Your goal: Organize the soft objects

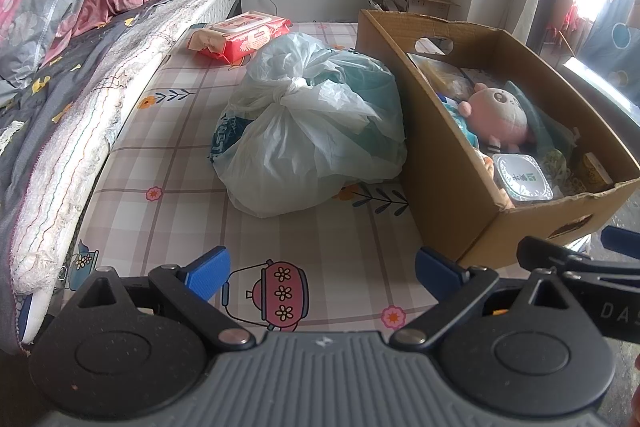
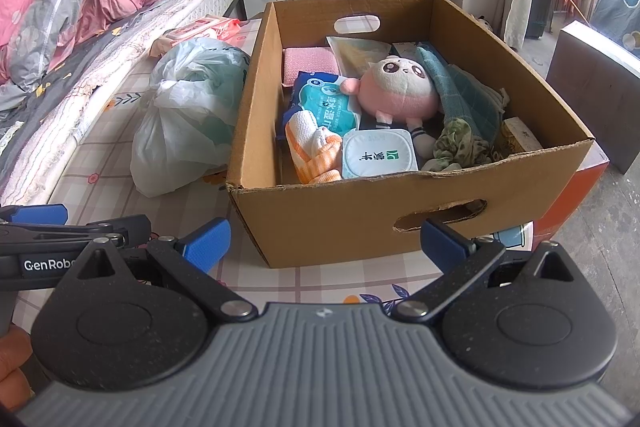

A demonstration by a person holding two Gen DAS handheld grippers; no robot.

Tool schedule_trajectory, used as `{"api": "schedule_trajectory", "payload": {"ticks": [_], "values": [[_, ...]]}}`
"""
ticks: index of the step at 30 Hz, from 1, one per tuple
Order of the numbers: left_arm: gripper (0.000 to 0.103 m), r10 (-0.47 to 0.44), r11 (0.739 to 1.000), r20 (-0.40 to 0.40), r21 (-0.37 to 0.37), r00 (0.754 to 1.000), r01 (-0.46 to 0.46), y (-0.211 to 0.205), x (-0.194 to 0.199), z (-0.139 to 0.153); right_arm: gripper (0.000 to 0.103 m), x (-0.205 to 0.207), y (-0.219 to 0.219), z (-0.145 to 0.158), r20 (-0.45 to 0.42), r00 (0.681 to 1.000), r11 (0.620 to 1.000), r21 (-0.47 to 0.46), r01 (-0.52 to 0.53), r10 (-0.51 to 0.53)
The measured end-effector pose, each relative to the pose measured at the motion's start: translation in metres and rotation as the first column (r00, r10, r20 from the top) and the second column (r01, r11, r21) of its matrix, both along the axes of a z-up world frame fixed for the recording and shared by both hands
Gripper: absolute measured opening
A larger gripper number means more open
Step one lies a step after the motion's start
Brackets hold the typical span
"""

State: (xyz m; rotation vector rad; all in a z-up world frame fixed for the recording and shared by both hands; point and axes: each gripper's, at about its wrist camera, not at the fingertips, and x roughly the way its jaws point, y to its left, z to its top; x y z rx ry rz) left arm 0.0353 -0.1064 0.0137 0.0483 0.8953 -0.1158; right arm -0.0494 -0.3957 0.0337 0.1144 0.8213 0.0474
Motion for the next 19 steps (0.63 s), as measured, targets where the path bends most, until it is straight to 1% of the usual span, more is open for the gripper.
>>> {"api": "schedule_trajectory", "payload": {"ticks": [19], "values": [[0.099,0.001,1.000,0.000,0.000,1.000,-0.001,-0.0001,-0.0002,0.0002,0.102,-0.0016,0.0009,-0.0037,-0.001,1.000,1.000,0.001,0.003,-0.003]]}}
